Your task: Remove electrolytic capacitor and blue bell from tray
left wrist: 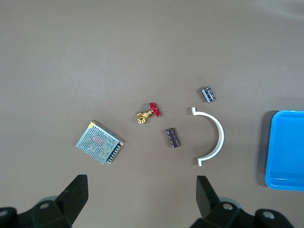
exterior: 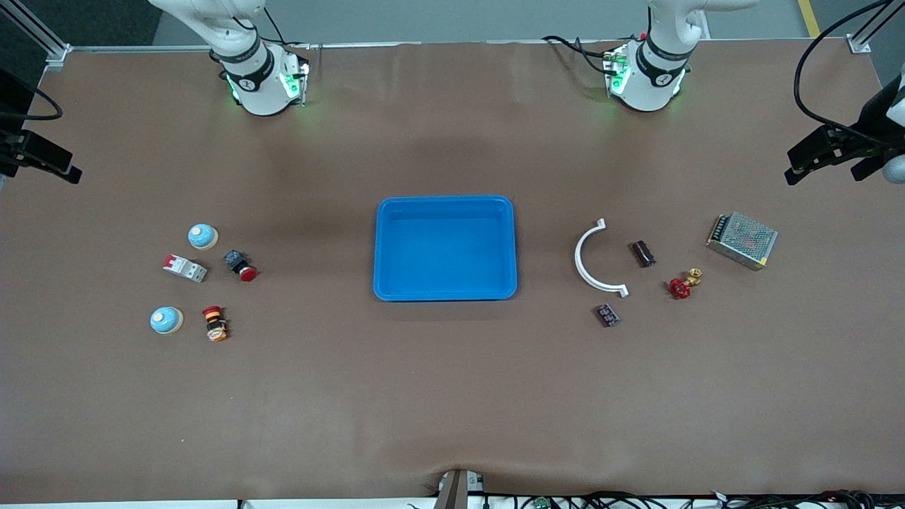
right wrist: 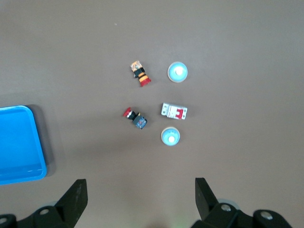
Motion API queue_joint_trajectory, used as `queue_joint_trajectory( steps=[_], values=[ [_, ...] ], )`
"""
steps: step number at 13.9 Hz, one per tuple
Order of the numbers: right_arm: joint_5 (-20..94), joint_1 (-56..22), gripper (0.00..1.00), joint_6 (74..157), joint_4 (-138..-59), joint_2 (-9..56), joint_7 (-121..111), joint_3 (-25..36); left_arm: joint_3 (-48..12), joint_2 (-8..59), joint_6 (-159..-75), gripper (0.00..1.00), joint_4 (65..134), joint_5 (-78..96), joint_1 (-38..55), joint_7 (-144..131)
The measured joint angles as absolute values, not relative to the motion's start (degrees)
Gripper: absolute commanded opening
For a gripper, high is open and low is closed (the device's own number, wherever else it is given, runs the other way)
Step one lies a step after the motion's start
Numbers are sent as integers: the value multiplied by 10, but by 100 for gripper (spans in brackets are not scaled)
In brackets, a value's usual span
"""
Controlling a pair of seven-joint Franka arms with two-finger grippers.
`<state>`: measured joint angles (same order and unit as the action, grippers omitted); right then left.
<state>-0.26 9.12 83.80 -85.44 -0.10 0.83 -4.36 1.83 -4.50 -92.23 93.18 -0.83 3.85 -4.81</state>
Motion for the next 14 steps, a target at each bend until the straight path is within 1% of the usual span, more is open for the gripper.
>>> queue_joint_trajectory(
  steps=[14],
  values=[
    [-1,91,100,848,-854,-1,-6,-51,18,-44,-922,100,932,-8,38,-48]
  ],
)
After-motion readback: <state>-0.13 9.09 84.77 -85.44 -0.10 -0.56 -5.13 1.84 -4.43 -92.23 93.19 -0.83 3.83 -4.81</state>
